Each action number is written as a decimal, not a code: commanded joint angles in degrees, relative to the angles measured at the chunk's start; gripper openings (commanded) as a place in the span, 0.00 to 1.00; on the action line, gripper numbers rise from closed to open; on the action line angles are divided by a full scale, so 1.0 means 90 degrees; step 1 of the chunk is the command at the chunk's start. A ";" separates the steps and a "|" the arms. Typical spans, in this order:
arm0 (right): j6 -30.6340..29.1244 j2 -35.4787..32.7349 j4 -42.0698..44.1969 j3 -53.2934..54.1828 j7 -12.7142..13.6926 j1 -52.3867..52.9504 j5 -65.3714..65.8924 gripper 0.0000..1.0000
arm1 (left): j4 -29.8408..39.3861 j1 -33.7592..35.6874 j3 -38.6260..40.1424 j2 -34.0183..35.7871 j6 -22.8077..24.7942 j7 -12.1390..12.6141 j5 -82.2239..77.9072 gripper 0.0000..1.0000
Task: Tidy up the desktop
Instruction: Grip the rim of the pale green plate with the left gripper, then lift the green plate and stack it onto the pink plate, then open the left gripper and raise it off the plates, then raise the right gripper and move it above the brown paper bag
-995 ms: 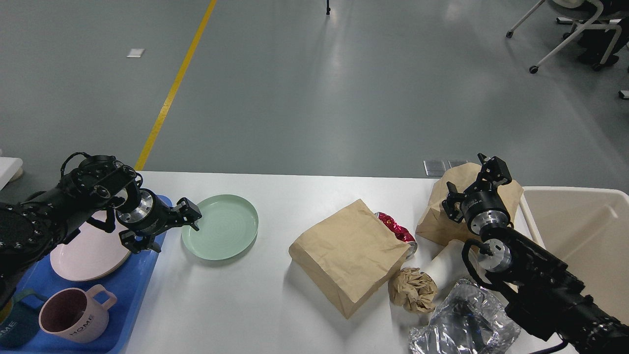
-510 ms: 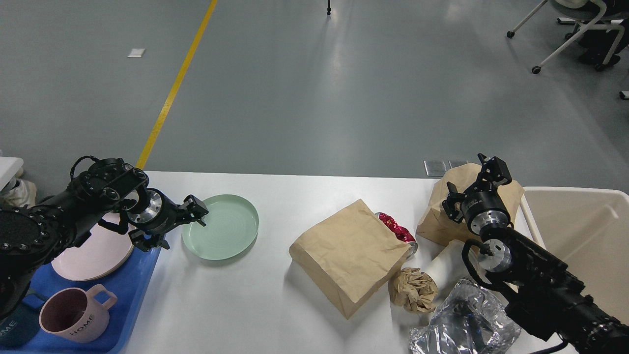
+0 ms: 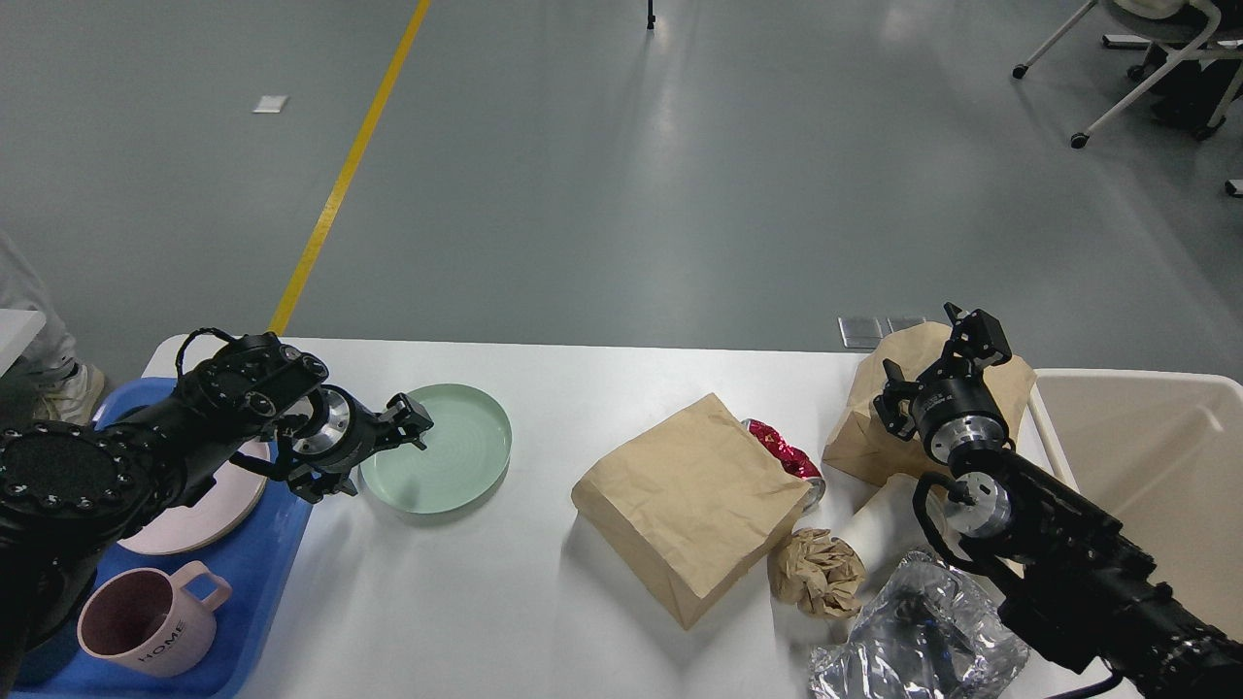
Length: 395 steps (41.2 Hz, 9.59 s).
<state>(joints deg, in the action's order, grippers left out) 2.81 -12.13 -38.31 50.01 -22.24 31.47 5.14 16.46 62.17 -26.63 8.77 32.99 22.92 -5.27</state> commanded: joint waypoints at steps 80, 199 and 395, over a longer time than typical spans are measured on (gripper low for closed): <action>0.0000 0.0000 0.0019 0.0000 0.0000 0.0009 0.0005 1.00 | 0.0027 -0.0424 0.0264 0.0158 -0.0335 -0.0076 0.0126 0.49; 0.0000 0.0000 0.0019 0.0000 0.0000 0.0009 0.0005 1.00 | -0.0071 -0.0072 0.0205 0.3557 0.1863 0.0197 -0.0020 0.00; 0.0000 0.0000 0.0019 0.0000 0.0000 0.0009 -0.0004 1.00 | -0.0090 -0.2904 0.9678 0.0500 0.0886 -0.3416 0.1396 0.96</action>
<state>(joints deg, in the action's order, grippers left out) 2.81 -12.13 -38.15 50.01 -22.24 31.55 5.12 15.64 36.00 60.46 13.20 40.95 -7.83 7.30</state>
